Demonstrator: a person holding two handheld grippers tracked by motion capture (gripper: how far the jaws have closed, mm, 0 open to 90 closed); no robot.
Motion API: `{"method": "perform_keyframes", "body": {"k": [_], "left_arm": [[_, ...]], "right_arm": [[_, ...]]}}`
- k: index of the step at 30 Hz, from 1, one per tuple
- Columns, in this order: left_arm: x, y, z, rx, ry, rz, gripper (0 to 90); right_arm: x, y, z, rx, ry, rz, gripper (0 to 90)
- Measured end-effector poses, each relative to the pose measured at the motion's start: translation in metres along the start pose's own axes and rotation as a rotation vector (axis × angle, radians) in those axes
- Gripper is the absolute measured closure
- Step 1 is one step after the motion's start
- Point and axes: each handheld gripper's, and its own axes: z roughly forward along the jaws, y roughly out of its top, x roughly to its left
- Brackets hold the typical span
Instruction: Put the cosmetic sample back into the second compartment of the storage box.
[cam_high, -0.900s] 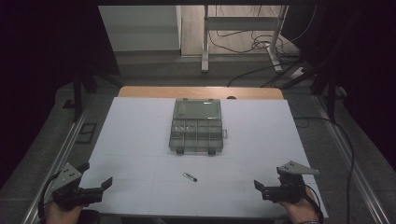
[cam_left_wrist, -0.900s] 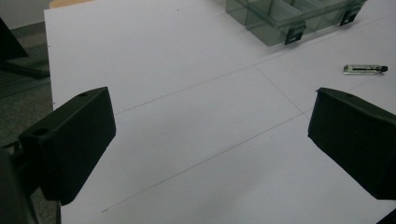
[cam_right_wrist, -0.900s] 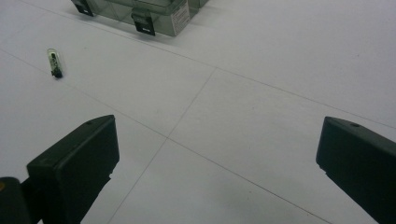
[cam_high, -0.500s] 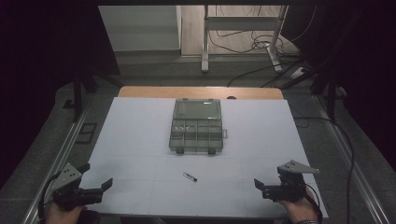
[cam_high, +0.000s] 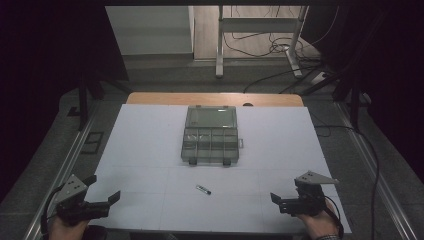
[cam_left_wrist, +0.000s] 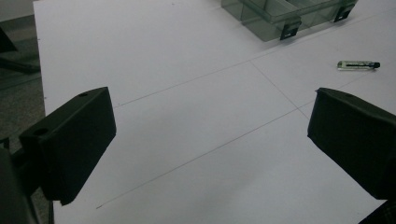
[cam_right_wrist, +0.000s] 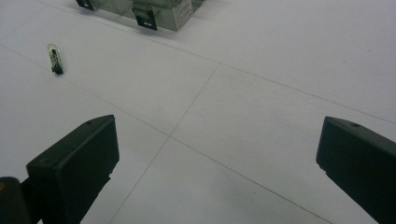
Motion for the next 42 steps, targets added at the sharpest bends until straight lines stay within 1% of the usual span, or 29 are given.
{"method": "perform_keyframes", "body": {"k": [2, 3, 5, 9, 13, 20, 23, 27, 29, 30, 31, 32, 37, 42], "left_arm": [[0.000, 0.000, 0.000, 0.001, -0.002, -0.002, 1.5], [0.001, 0.000, 0.000, 0.002, -0.001, -0.006, 1.5], [0.001, 0.000, 0.000, 0.002, 0.000, -0.009, 1.5], [0.001, 0.000, 0.001, 0.000, 0.001, -0.016, 1.5], [0.001, 0.000, 0.001, 0.003, 0.003, -0.014, 1.5], [0.002, 0.000, 0.001, 0.006, 0.001, -0.021, 1.7], [0.002, 0.000, 0.001, 0.007, 0.000, -0.021, 1.9], [0.003, 0.000, 0.001, 0.007, -0.001, -0.026, 2.0], [0.003, 0.000, 0.001, 0.008, -0.001, -0.029, 2.0], [0.003, 0.001, 0.001, 0.008, -0.001, -0.029, 2.0], [0.002, 0.001, 0.002, 0.009, 0.001, -0.029, 2.1], [0.002, 0.001, 0.002, 0.009, 0.001, -0.029, 2.1], [0.003, 0.001, 0.002, 0.010, 0.002, -0.032, 2.1], [0.003, 0.000, 0.002, 0.010, 0.000, -0.035, 2.2]], "right_arm": [[0.001, 0.001, 0.001, -0.012, 0.003, -0.011, 0.0], [0.002, 0.002, 0.001, -0.018, 0.017, -0.011, 0.0], [0.003, 0.004, 0.002, -0.022, 0.025, -0.018, 0.0], [0.004, 0.006, 0.005, -0.020, 0.038, -0.028, 0.0], [0.006, 0.007, 0.009, -0.006, 0.058, -0.046, 0.0], [0.009, 0.009, 0.013, -0.001, 0.072, -0.068, 0.0], [0.013, 0.011, 0.014, -0.011, 0.076, -0.086, 0.0], [0.015, 0.013, 0.015, -0.018, 0.079, -0.092, 0.0], [0.017, 0.016, 0.017, -0.017, 0.098, -0.092, 0.0], [0.017, 0.016, 0.017, -0.017, 0.098, -0.092, 0.0], [0.018, 0.017, 0.019, -0.015, 0.112, -0.091, 0.0], [0.018, 0.017, 0.019, -0.015, 0.112, -0.091, 0.0], [0.025, 0.023, 0.027, -0.008, 0.146, -0.110, 0.0], [0.026, 0.026, 0.033, -0.002, 0.160, -0.121, 0.0]]}}
